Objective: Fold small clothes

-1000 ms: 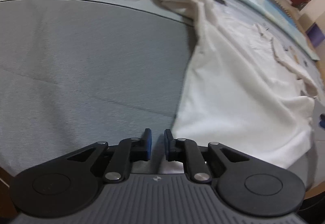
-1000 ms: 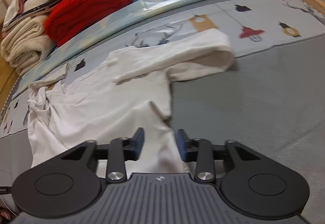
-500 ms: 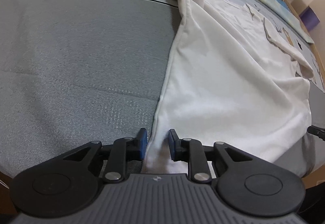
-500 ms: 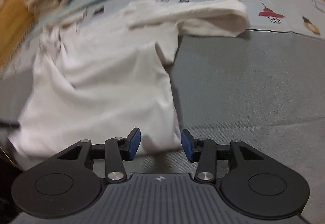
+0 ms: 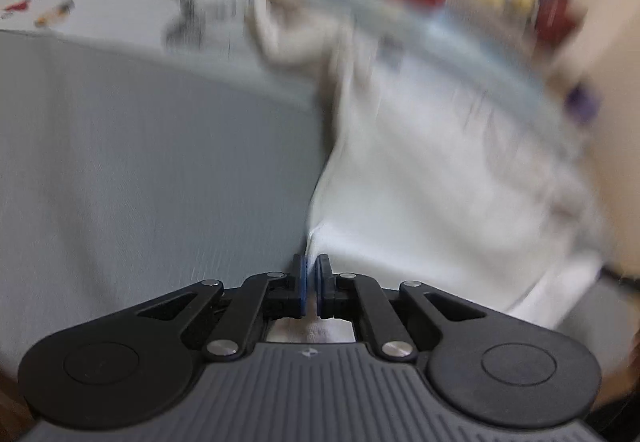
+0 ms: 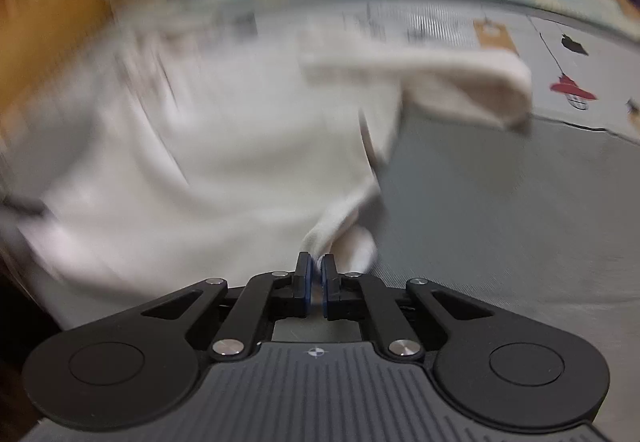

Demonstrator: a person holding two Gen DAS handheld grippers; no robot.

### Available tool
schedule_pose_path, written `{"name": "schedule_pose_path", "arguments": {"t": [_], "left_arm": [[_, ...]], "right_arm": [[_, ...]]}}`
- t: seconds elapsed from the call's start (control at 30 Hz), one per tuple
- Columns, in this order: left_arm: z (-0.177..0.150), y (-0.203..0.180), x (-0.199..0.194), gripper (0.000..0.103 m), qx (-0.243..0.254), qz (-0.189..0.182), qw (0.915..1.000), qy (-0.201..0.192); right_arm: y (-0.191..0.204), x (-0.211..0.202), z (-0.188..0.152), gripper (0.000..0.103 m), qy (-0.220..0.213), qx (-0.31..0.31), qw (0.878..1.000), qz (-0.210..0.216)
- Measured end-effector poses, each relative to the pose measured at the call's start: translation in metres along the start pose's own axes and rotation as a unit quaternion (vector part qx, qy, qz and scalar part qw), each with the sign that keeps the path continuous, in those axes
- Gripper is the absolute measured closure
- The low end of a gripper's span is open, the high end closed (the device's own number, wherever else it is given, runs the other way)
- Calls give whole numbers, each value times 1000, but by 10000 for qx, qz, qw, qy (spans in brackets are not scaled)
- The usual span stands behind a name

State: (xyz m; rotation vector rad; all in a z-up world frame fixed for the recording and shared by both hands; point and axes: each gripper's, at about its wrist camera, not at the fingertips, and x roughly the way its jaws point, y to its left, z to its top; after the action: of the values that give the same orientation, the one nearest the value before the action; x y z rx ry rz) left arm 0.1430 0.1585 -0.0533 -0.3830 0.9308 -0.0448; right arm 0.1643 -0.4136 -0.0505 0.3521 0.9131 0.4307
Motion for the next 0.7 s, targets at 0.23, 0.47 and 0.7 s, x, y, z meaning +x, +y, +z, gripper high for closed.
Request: {"name": "schedule_pose_path", "arguments": {"t": [0.23,0.47,0.7], "left_arm": [[-8,6,38,98,25,833,9933,806],[-10,11,42,95,5,793,9916,1022],[-10,1,56,92,142,1009,9877,1186]], "right_arm": [[-19,20,19,99,-250,1074,9921,-595],[-11,24,5,79,386,329,9972,-554],[5,10,-38,60,953,-576,9936,-207]]}}
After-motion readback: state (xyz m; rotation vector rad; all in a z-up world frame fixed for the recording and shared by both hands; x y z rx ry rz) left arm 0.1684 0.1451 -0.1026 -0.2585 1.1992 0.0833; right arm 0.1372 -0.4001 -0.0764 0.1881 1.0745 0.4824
